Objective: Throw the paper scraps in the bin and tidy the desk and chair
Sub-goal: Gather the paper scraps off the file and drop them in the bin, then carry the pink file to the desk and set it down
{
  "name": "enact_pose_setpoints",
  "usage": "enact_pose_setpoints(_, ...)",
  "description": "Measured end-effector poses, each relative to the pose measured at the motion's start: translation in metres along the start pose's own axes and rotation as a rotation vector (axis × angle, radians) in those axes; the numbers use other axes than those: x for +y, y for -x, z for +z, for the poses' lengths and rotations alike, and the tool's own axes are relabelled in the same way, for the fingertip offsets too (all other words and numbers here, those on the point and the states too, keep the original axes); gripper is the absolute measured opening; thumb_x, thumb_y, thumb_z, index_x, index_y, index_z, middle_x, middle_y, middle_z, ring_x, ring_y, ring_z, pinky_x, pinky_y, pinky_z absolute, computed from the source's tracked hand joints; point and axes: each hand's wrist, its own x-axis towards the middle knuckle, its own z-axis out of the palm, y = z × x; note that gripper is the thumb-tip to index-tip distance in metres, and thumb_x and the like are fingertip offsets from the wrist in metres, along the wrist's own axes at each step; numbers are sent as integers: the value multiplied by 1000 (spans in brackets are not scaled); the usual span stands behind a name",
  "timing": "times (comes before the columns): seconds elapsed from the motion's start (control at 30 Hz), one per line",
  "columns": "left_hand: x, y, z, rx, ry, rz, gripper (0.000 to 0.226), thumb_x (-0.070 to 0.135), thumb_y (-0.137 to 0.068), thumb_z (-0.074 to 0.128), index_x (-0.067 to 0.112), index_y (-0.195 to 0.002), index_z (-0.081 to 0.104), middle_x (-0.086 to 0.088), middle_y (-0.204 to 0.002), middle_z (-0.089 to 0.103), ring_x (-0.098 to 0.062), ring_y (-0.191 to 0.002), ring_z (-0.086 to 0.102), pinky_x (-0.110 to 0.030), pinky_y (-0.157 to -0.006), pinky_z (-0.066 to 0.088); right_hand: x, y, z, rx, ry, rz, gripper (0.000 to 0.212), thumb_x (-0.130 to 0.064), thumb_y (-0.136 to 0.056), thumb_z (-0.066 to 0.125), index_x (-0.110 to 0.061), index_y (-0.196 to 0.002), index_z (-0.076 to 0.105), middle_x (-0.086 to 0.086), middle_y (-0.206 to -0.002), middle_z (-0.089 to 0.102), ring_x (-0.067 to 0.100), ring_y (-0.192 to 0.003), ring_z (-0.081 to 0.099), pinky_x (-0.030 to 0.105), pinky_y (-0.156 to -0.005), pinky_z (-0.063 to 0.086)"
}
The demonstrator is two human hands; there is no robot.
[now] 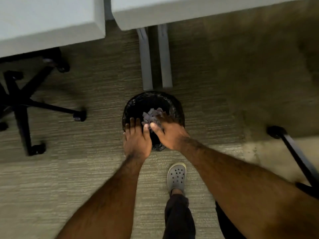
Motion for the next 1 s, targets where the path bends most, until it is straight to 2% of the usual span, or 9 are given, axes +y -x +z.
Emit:
enact_pose_setpoints(0.13,29,13,-17,49,-45,134,57,39,-101,21,13,-151,24,-9,-161,18,-28,-148,13,-48,-119,16,-3,23,-26,118,41,-17,78,-72,-87,9,-27,-147,30,6,-154,35,27,-138,36,45,-108,36)
enact_pose_setpoints(0.23,63,27,-29,64,-36,232,51,35,-102,24,11,-144,39,-13,-158,26,-32,-146,20,-50,-118,18,3,45,-52,183,48,46,74,-69,-90,15,-22,-142,38,13,-140,49,33,-126,46,44,-104,37)
enact_pose_setpoints(0.3,87,36,-36,61,-47,282,48,35,-102,26,11,-136,51,-14,-151,39,-33,-141,30,-49,-116,22,7,61,-70,221,43,85,75,-69,-90,13,-20,-138,42,14,-132,54,33,-120,47,44,-102,36)
enact_pose_setpoints(0.4,130,54,-47,79,16,354,55,42,-98,22,12,-103,68,-9,-110,68,-28,-110,58,-46,-105,35,18,90,-103,345,-7,116,72,-65,-92,14,-16,-130,51,10,-126,58,28,-120,48,41,-103,37)
enact_pose_setpoints(0.47,161,70,-52,89,51,396,41,33,-97,35,13,-83,68,-5,-87,71,-25,-91,63,-43,-104,34,27,112,-124,428,-71,161,69,-61,-95,16,-15,-127,55,8,-128,59,26,-125,46,40,-107,34)
enact_pose_setpoints(0.57,206,95,-54,50,39,491,29,20,-94,51,13,-70,66,-4,-77,71,-23,-83,64,-45,-111,29,44,149,-152,535,-146,245,60,-54,-97,23,-15,-119,63,9,-128,61,26,-128,46,38,-108,33)
enact_pose_setpoints(0.73,284,143,-48,-29,83,722,23,15,-92,56,14,-72,66,-2,-77,71,-22,-80,65,-47,-113,28,78,216,-187,757,-257,408,54,-51,-98,27,-16,-112,66,8,-121,65,24,-122,50,36,-106,35)
enact_pose_setpoints(0.87,343,184,-35,-106,98,939,14,12,-92,58,12,-87,72,-3,-90,74,-23,-90,66,-45,-113,28,111,272,-203,930,-357,545,52,-52,-98,27,-19,-115,64,3,-120,65,21,-121,50,37,-106,36)
enact_pose_setpoints(1.0,395,230,-14,-227,42,1128,18,16,-93,56,14,-105,70,-3,-103,73,-21,-102,63,-42,-113,28,143,332,-213,1137,-445,685,55,-54,-95,30,-17,-122,60,3,-125,63,20,-121,50,35,-104,37)
